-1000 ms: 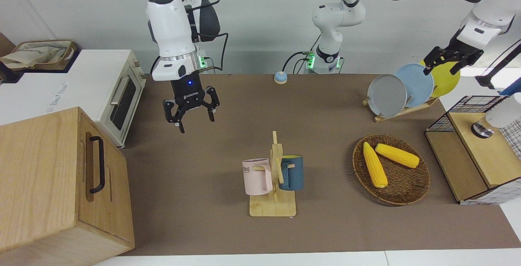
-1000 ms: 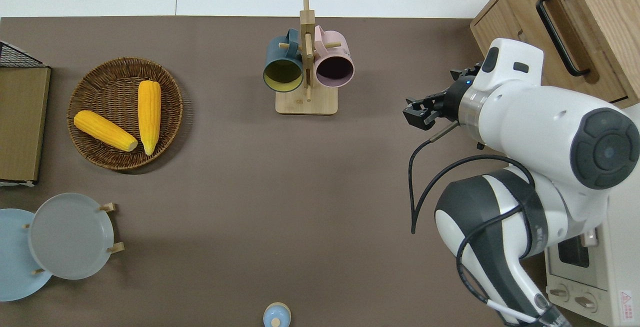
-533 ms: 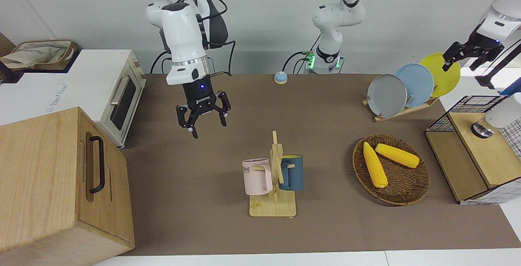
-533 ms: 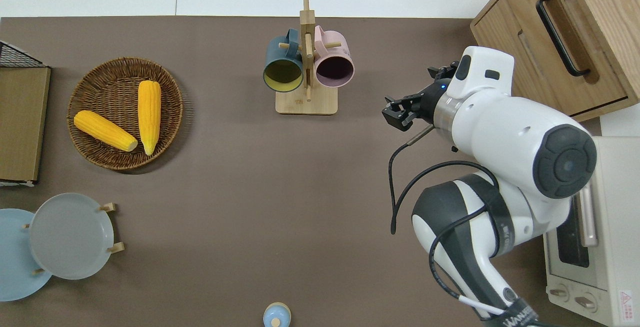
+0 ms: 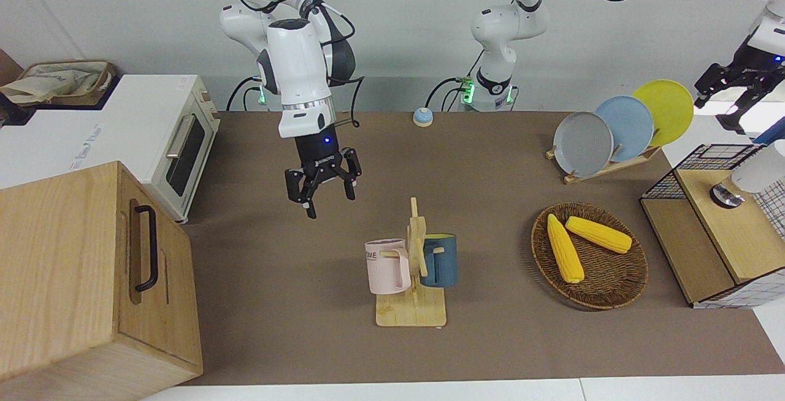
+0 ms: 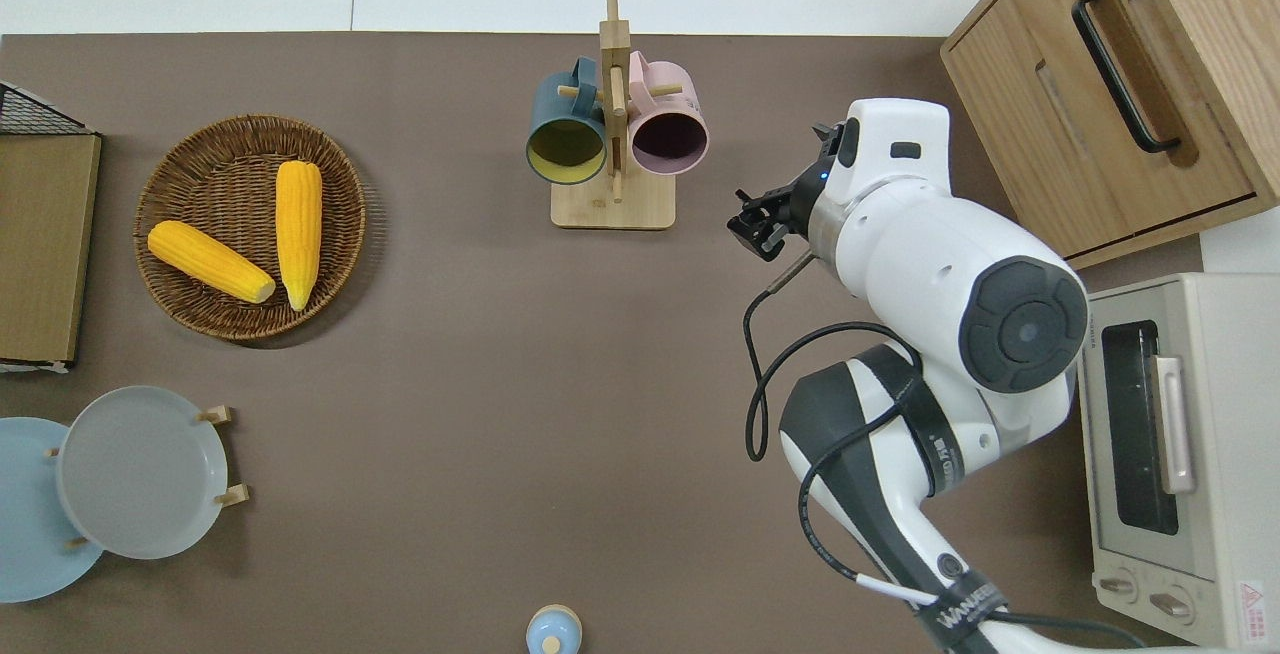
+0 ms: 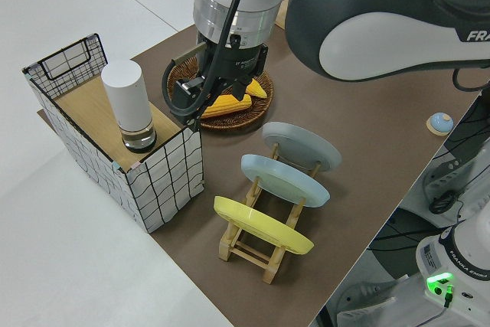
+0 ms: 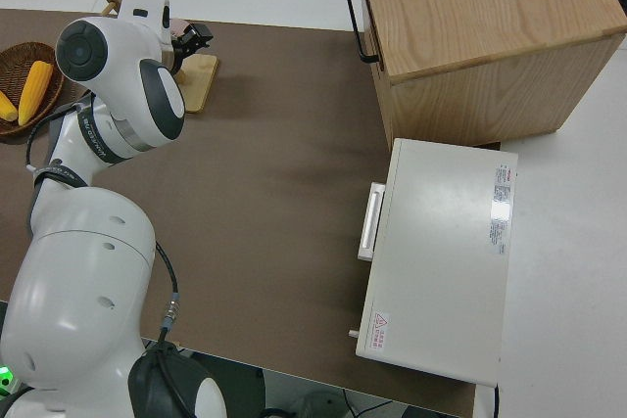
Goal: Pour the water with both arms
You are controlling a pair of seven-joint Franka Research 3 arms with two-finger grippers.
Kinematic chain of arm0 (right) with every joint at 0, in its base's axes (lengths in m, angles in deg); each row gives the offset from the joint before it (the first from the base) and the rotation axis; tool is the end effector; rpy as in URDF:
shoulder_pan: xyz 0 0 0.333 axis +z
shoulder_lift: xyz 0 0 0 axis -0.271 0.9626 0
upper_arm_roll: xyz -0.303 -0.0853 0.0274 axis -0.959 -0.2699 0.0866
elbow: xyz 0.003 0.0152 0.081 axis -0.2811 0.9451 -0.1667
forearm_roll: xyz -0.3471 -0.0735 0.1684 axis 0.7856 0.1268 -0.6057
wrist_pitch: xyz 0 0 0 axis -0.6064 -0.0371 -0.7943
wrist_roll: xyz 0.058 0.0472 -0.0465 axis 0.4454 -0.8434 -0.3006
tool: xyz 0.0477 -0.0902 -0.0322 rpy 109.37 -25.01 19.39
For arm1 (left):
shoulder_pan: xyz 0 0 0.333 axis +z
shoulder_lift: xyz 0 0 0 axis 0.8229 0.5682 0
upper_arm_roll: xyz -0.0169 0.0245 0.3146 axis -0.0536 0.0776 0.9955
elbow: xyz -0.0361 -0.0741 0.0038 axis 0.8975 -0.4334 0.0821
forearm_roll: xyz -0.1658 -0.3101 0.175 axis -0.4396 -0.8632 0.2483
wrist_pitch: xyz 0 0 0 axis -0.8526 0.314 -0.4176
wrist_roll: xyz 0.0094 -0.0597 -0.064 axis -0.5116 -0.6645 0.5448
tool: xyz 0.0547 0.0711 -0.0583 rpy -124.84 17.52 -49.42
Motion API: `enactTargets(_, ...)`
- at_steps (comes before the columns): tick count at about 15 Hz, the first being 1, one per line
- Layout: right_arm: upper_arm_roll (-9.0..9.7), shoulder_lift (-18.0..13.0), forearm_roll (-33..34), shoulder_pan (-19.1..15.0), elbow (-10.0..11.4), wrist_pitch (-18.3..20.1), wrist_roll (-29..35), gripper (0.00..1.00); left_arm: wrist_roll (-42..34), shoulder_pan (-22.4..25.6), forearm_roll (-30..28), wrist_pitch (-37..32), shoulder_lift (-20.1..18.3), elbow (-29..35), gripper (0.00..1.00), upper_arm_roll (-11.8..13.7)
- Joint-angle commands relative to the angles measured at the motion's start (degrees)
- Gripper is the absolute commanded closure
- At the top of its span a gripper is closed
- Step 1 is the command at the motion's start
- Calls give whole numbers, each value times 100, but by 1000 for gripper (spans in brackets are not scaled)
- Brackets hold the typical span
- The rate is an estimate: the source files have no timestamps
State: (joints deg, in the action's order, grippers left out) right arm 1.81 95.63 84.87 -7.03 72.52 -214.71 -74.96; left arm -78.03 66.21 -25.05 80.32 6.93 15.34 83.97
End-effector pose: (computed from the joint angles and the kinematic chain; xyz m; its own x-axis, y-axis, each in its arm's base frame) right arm 0.6140 0.2209 0.4967 0.5946 0.6286 0.5013 0.5855 -0.7659 0.2658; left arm 0.4839 0.3185 0.5993 0.9894 -0.0713 0.1264 -0.0696 -0.9974 -0.0180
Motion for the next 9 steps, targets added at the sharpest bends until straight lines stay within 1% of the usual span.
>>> enactTargets(1,-2,415,286,89,-508,-105,177,11,-431,217,-353,485,191,-138,0,9)
enactTargets(3,-2,618,322,133,-764,-96,185,11,-449,226,-476,977,199,-86,0,18)
enactTargets(6,-2,820,348,151,-984,-87,185,11,-440,252,-932,1461,305,-7,0,27)
enactTargets(7,-2,917,357,168,-1089,-96,185,11,-449,252,-1073,1619,366,72,0,27)
enactTargets(8,-37,996,357,255,-1160,-87,194,11,-449,252,-1205,1830,375,168,0,27)
enactTargets(9,-63,1031,357,282,-1169,-105,203,11,-449,243,-1346,2023,375,300,0,18)
